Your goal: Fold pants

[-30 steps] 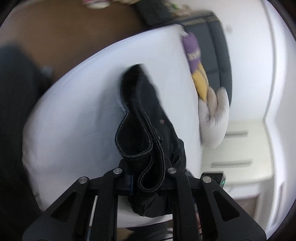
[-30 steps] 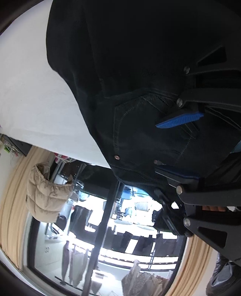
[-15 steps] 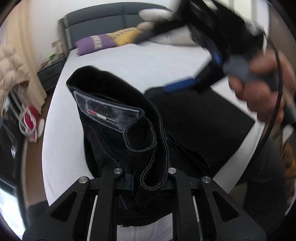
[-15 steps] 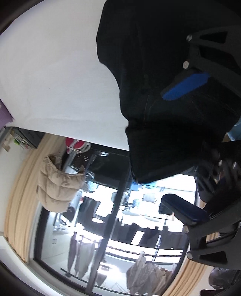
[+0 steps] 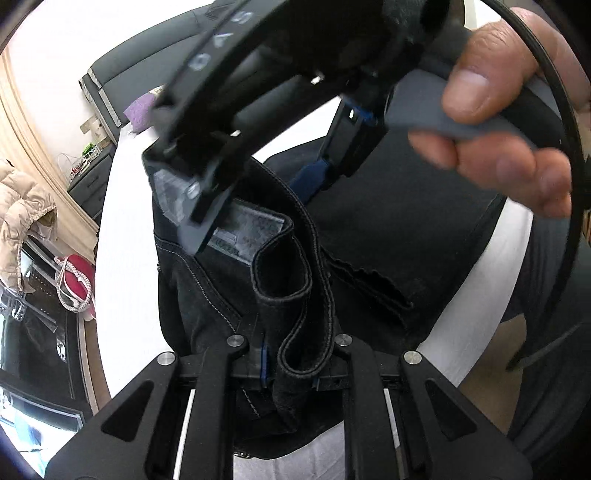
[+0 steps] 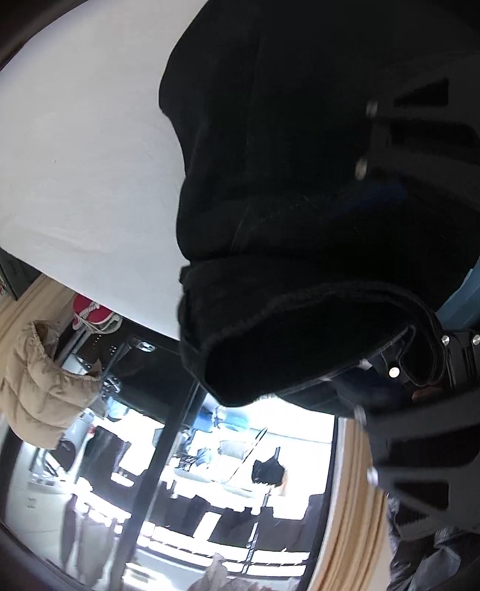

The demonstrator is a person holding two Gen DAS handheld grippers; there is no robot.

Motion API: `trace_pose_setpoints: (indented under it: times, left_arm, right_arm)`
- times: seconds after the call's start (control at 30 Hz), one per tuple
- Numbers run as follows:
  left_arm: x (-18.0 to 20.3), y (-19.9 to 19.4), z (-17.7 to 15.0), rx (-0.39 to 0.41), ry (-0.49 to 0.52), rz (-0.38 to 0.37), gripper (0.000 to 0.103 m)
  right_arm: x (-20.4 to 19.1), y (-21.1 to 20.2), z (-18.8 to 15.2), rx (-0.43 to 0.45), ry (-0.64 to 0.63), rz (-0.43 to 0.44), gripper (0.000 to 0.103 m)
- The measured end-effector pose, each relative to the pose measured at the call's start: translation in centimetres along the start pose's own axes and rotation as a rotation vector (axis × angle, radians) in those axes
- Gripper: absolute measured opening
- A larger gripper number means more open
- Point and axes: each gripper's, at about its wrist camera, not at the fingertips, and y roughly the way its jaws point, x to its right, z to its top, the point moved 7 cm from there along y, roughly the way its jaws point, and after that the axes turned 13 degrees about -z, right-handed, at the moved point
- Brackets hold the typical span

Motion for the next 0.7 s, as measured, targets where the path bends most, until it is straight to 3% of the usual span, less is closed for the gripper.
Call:
trace_pose_setpoints:
  times: [0.1, 0.17, 0.4, 0.7]
  left_arm:
    - [0.5, 0.3, 0.6, -0.002, -0.002, -0.009, 0.014]
    - [0.8, 0.5, 1.1, -0.006, -0.001, -0.023, 0.014]
    - [2.6, 2.6, 3.7, 0.003, 0.030, -0.070, 0.014]
    - [7.2, 6.8, 8.5, -0.013, 0.096, -0.170, 0.014]
  right_arm:
    - [0.9, -1.2, 0.1, 0.039, 0.001, -0.022, 0.043]
    - [1.3, -1.8, 0.1, 0.054, -0.007, -0.038, 0.021]
    - [3.7, -4.1, 0.4, 0.126, -0.006, -0.085, 0.016]
    - [10.3, -7.3, -0.3, 0.162, 0.053, -0.129, 0.015]
